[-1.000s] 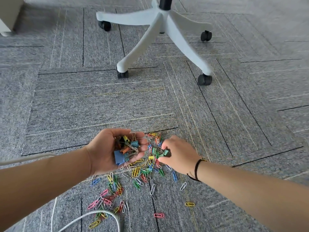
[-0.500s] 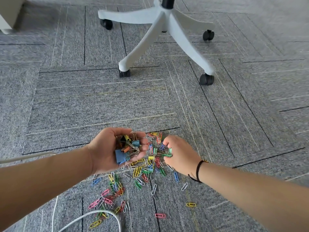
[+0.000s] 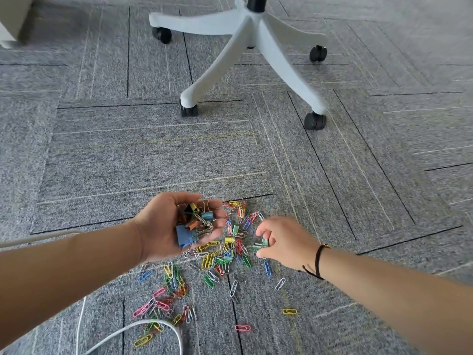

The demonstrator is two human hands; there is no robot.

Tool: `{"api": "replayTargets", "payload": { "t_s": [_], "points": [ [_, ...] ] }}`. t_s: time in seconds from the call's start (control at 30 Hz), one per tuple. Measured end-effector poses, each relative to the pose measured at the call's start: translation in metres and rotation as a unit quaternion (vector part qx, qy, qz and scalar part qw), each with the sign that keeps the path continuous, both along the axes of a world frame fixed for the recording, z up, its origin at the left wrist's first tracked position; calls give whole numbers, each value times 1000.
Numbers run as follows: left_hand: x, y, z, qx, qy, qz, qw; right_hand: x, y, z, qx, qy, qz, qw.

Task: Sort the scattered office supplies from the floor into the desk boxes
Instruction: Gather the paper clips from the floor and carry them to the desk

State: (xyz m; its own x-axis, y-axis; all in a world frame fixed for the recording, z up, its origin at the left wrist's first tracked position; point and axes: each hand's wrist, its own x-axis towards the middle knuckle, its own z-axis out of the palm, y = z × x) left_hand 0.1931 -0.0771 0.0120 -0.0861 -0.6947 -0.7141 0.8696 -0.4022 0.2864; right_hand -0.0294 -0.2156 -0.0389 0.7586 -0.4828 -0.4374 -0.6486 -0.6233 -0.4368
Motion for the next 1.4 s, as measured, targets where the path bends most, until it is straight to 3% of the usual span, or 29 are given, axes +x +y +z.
{"api": "replayTargets", "payload": {
  "t_s": [0.53,0.7,0.97,1.4],
  "points": [
    [0,3,2,9,-24,-3,1000,-8,0,5,23,3,51,998],
    [0,3,3,8,-22,-7,1000,-6,-11,15,59,3,26,998],
    [0,2,5,8,-23,-1,1000,-12,-20,10,24,76,43,996],
    [-1,2,3,9,-37,-4,999,-6,-23,7,-3,-11,-31,999]
  ]
}}
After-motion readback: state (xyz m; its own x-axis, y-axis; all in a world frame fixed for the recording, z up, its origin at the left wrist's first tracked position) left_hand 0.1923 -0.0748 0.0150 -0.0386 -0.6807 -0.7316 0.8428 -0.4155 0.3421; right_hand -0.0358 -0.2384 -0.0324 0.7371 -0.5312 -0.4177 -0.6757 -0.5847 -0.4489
